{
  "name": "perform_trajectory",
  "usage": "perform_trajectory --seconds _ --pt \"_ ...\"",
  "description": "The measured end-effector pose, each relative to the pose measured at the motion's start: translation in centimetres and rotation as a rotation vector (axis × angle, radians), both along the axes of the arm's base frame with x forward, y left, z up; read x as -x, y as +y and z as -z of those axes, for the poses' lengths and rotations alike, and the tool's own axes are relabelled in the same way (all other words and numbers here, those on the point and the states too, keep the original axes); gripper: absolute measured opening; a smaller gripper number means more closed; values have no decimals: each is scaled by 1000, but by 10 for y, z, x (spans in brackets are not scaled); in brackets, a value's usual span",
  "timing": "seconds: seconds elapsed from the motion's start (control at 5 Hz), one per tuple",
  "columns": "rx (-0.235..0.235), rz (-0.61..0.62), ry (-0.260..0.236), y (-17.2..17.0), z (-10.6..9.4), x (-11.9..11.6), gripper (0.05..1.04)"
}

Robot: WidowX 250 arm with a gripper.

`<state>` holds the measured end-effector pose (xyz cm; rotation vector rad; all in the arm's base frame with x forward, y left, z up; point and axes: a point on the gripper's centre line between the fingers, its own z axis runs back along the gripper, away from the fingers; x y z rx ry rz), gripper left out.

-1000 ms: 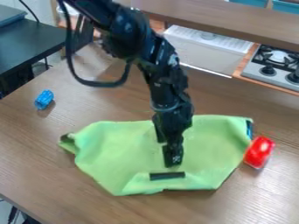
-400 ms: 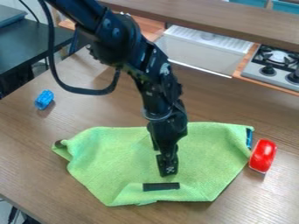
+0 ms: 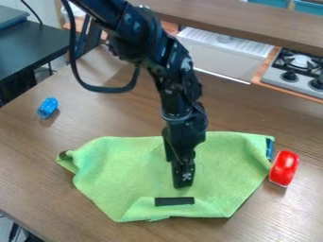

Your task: Touch the clothe from bottom right to top left

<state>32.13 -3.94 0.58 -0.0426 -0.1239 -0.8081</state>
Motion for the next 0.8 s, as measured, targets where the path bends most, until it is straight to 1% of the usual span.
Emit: perform_trajectory --seconds 0.2,0.4,0.6,0.8 --pt "13 -73 -2 17 -2 -29 1000" --pt "22 -131 -3 30 -6 -47 999" --pt "19 -182 -11 43 -9 -64 1000" --pt "26 -226 -48 51 -22 -83 1000"
